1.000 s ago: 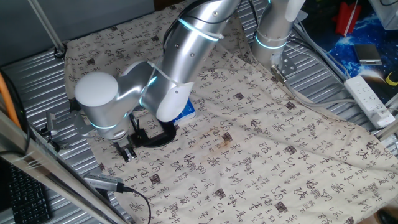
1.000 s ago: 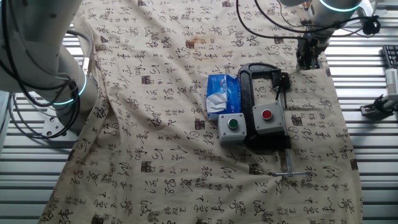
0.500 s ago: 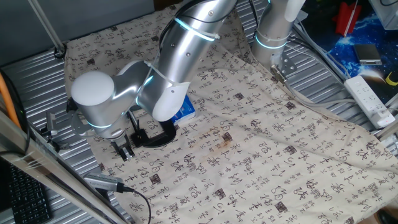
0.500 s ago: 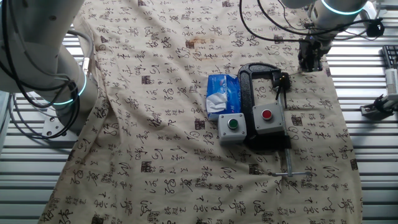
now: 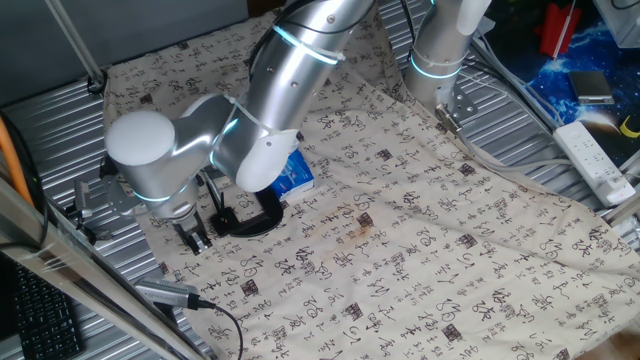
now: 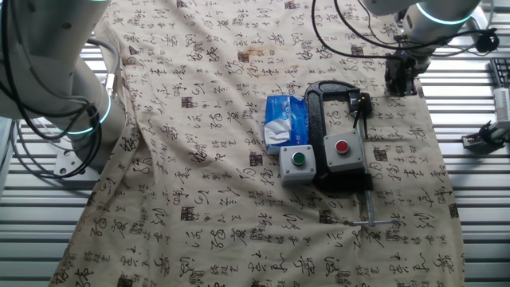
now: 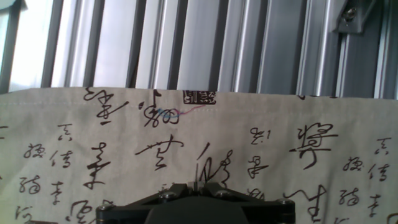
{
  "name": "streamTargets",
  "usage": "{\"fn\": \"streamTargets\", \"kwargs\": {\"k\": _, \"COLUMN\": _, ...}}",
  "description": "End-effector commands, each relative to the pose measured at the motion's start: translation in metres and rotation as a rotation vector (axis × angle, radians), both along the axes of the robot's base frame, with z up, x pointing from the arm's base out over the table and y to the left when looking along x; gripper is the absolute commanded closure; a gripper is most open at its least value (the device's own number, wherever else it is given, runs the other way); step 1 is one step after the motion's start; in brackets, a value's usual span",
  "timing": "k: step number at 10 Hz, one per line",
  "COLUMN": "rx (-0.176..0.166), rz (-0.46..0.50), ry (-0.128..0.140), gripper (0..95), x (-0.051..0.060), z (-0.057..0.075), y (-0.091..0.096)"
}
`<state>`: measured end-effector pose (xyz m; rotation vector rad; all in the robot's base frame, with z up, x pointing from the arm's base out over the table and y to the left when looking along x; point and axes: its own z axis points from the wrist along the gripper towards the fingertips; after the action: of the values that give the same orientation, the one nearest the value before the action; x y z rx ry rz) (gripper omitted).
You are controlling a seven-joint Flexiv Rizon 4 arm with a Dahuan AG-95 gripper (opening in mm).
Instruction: Turn the hands of a clock
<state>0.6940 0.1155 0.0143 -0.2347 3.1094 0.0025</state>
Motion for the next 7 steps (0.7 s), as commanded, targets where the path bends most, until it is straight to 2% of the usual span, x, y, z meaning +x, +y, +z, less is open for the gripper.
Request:
{"fn": "streamTargets", "kwargs": {"k": 1, "rx": 0.000, "rz": 0.005, "ry": 0.001, "gripper": 95.0, "x": 0.0004, "z": 0.0000, "y": -0.0017}}
{"fn": "streamTargets", "kwargs": {"k": 7, "rx": -0.004, "rz": 0.021, "ry": 0.009, "gripper": 95.0, "x": 0.0028, "z": -0.0013, "y": -0.0096}}
